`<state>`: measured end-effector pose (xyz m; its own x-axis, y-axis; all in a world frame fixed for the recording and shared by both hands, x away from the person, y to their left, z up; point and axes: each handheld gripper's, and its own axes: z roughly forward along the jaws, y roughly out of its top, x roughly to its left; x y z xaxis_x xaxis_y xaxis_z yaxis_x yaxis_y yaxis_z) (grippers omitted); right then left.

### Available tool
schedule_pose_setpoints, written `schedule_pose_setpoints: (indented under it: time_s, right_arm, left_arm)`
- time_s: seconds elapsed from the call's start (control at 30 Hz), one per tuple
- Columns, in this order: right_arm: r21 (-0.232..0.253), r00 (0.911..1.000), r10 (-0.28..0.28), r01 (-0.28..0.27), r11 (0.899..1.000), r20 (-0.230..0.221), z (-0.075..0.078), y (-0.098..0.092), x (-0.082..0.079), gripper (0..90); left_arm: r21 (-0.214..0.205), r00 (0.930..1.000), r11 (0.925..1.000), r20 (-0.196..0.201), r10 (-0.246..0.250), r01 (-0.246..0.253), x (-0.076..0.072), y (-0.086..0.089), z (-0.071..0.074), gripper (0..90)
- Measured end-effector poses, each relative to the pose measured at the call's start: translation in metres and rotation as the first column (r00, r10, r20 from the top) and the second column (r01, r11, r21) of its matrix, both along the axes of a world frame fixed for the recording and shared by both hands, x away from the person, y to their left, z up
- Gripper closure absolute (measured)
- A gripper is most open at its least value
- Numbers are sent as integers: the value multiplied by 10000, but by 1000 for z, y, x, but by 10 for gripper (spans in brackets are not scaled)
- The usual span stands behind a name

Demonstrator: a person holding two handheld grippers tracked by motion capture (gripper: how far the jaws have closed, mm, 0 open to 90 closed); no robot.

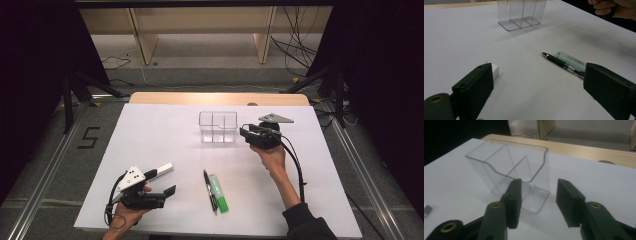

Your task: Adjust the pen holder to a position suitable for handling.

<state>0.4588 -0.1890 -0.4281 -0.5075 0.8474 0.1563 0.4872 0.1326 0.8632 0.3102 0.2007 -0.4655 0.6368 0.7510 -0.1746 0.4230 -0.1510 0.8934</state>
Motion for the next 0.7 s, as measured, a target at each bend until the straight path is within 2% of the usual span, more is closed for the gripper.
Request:
schedule_pose_setpoints:
  time_s: [0.07,0.1,0.13,0.23,0.3,0.43,0.57,0.7]
  right_arm:
    - [203,9999,145,-144,9997,-60,3,2,-10,483]
    - [203,9999,145,-144,9997,-60,3,2,-10,483]
    - [223,9996,280,-278,9994,-63,5,4,-21,435]
    - [369,9991,361,-352,9987,-223,6,9,-36,365]
    - [473,9967,630,-606,9970,-514,5,13,-43,318]
    - [375,9923,991,-965,9946,-748,4,21,-55,286]
    - [339,9899,1218,-1196,9922,-729,7,30,-62,271]
    - [-28,9862,1487,-1493,9888,-727,7,39,-69,260]
  left_arm:
    - [20,10000,10000,20,0,0,0,0,0,91]
    - [20,10000,10000,20,0,0,0,0,0,91]
    - [24,10000,10000,1,15,-15,0,1,0,91]
    - [29,10000,10000,4,29,-29,0,0,0,91]
    - [46,10000,10000,35,13,-13,0,0,0,91]
    - [48,10000,10000,58,-11,11,-1,0,1,90]
    - [34,10000,10000,75,-4,4,-1,0,1,90]
    - [-4,10000,10000,53,26,-26,-1,1,1,91]
